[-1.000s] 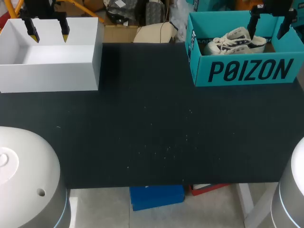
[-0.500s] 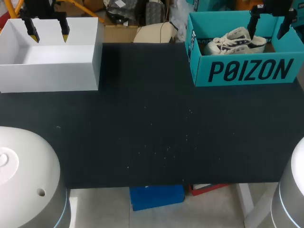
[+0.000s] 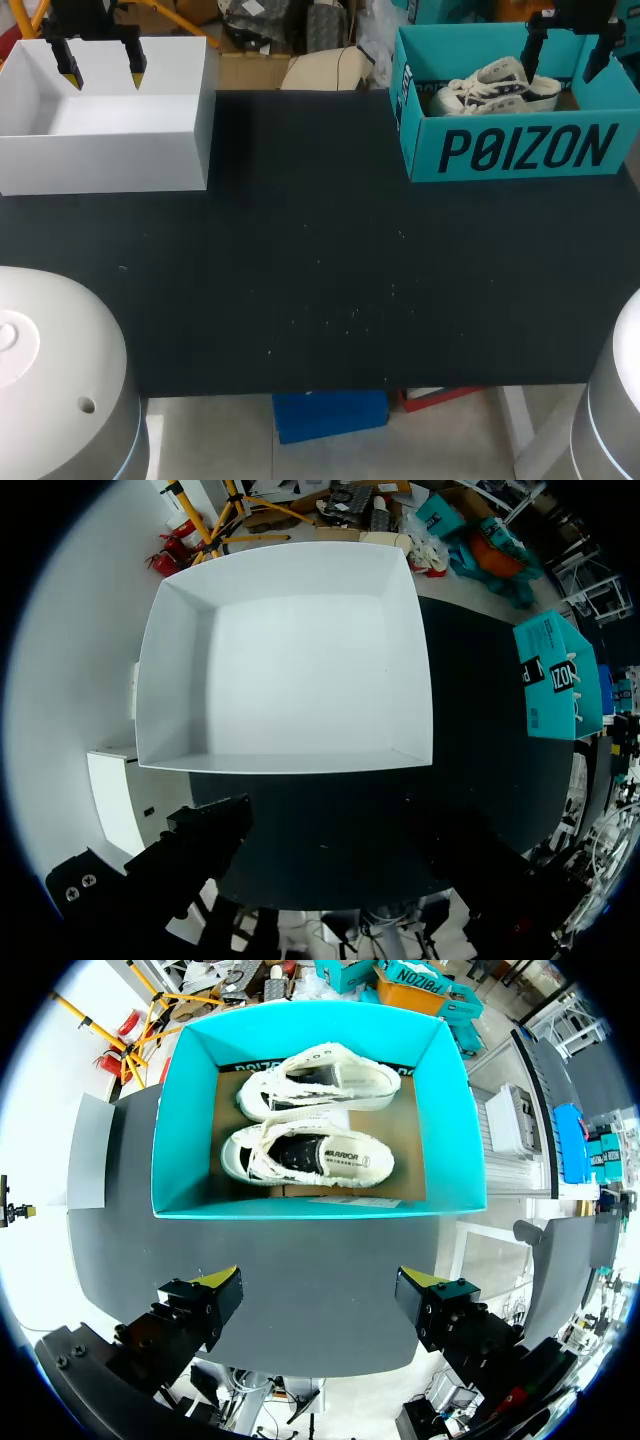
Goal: Take the shoe out of the shoebox, open the shoe tongue, remove and reinsert the insole, then place the shoe into the shoebox
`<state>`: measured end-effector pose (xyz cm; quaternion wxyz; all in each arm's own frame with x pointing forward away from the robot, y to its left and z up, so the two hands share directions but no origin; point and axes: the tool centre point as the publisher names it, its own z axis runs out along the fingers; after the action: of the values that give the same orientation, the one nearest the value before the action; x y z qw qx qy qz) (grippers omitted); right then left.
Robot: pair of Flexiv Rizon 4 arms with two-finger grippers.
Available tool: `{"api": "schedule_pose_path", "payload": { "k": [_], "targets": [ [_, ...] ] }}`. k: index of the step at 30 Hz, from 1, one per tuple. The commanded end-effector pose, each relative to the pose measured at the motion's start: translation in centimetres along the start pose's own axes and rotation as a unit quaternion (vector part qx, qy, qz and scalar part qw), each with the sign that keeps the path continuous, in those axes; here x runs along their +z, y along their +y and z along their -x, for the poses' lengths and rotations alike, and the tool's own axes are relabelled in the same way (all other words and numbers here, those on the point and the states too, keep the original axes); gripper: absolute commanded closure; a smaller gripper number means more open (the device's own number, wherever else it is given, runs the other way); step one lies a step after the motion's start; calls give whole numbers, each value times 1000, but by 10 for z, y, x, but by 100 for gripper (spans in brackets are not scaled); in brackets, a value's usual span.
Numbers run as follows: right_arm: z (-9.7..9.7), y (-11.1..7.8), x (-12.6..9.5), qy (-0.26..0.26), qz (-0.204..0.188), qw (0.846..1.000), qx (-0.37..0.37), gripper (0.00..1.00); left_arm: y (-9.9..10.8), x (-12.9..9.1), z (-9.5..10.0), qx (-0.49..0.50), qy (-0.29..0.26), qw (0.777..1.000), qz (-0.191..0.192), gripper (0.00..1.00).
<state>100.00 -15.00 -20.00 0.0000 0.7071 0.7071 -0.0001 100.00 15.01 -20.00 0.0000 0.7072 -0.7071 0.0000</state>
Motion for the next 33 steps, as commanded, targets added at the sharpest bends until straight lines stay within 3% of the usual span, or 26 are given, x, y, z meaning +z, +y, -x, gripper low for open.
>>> {"api": "schedule_pose_path", "payload": {
  "k": [1, 4, 5, 7, 24, 26, 33],
  "targets": [
    [-5, 6, 0, 2, 5, 998, -56, 0, 0, 0, 0, 0, 0, 1000, 0, 0],
    [-22, 11, -1, 8, 29, 968, -249, 0, 0, 0, 0, 0, 0, 1000, 0, 0],
    [-28, 7, -5, -16, 55, 938, -343, 0, 0, 0, 0, 0, 0, 1000, 0, 0],
    [-26, -11, -11, 6, 56, 847, -528, 0, 0, 0, 0, 0, 0, 1000, 0, 0],
    [-26, -11, -11, 6, 56, 847, -528, 0, 0, 0, 0, 0, 0, 1000, 0, 0],
    [-23, -1, -10, 12, 44, 822, -568, 0, 0, 0, 0, 0, 0, 1000, 0, 0],
    [-13, 37, -6, -1, 12, 763, -646, 0, 0, 0, 0, 0, 0, 1000, 0, 0]
  ]
}}
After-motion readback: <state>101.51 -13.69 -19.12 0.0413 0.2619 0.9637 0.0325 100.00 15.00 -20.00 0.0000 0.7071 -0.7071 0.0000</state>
